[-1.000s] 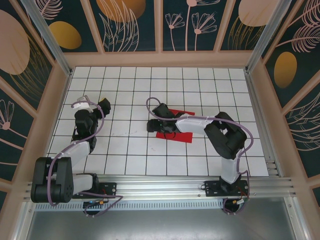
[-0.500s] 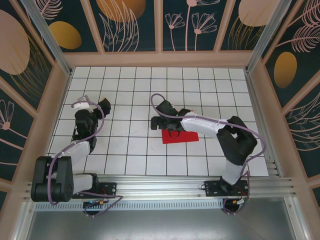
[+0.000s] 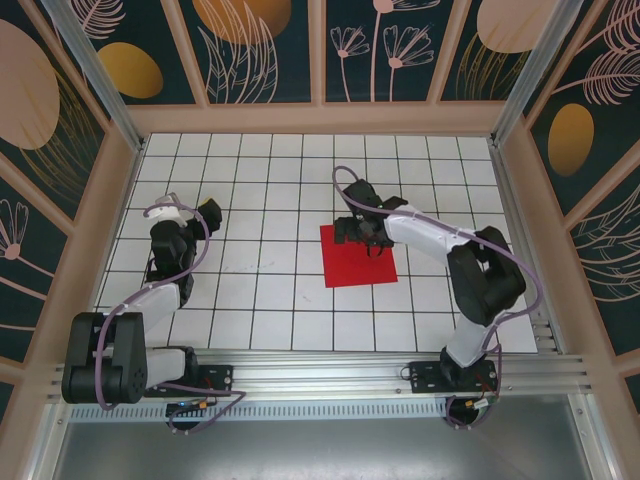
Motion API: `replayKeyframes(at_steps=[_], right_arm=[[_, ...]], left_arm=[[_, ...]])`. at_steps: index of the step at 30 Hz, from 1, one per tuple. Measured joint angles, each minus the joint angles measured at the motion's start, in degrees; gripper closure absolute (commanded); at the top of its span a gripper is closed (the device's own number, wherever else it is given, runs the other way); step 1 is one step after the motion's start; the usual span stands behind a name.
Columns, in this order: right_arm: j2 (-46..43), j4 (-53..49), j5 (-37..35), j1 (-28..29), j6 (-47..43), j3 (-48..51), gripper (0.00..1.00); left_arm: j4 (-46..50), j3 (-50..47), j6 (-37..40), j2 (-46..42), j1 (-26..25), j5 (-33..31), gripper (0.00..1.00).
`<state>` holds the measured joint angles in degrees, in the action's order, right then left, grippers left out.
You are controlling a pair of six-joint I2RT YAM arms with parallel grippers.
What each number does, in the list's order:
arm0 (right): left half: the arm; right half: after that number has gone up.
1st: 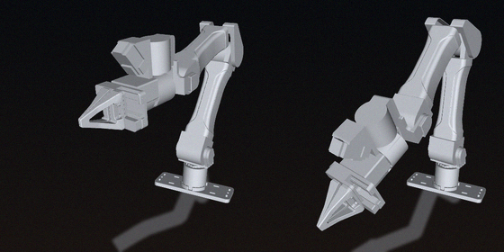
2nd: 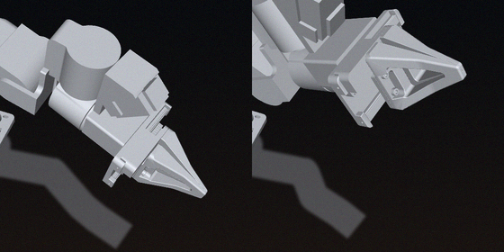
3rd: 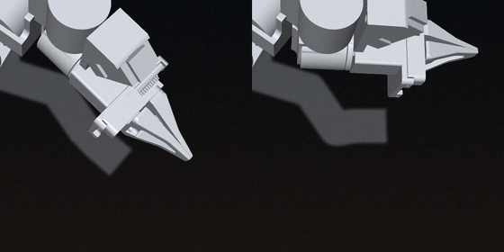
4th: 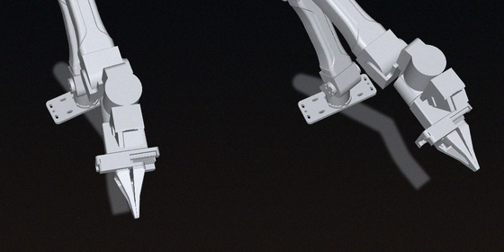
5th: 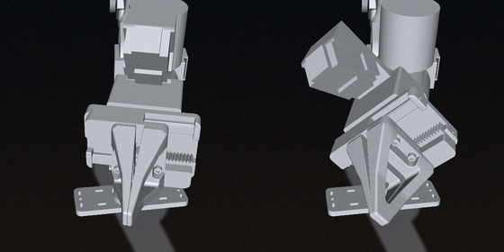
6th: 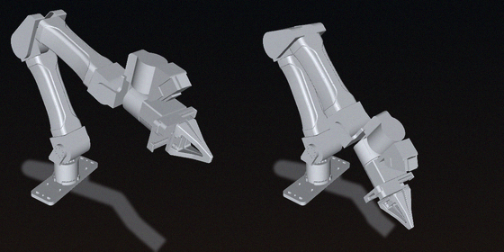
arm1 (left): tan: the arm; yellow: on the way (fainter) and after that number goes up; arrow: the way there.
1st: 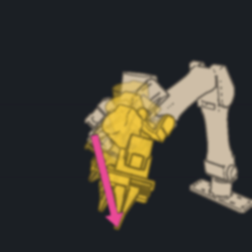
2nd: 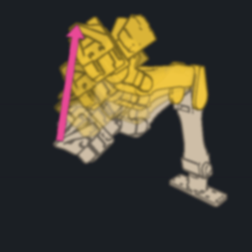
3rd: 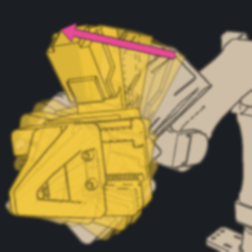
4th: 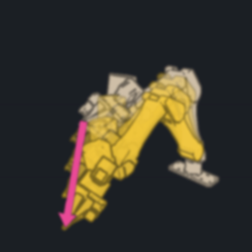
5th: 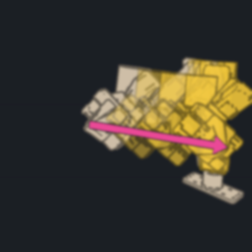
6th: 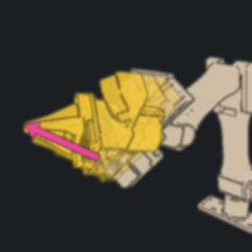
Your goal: Fold a paper plane with a square sheet of paper (pick it up from the middle)
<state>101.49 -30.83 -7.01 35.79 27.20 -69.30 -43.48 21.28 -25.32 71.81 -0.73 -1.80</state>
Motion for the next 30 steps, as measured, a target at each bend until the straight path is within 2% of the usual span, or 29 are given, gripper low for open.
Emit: replayKeyframes(at_steps=[6, 18, 30], right_arm=[[5.75, -2.19, 0.92, 0.46, -1.92, -2.75, 0.01], [10.01, -4.59, 1.2, 0.46, -3.17, -4.24, 0.01], [9.51, -1.97, 1.49, 0.42, -3.13, -2.38, 0.1]], left_arm=[[-0.02, -0.02, 0.17, 0.0, 0.0, -0.13, 0.01], [0.0, -0.02, 0.17, 0.11, 0.0, -0.15, 0.01], [0.0, -0.02, 0.2, 0.15, 0.0, -0.15, 0.01]])
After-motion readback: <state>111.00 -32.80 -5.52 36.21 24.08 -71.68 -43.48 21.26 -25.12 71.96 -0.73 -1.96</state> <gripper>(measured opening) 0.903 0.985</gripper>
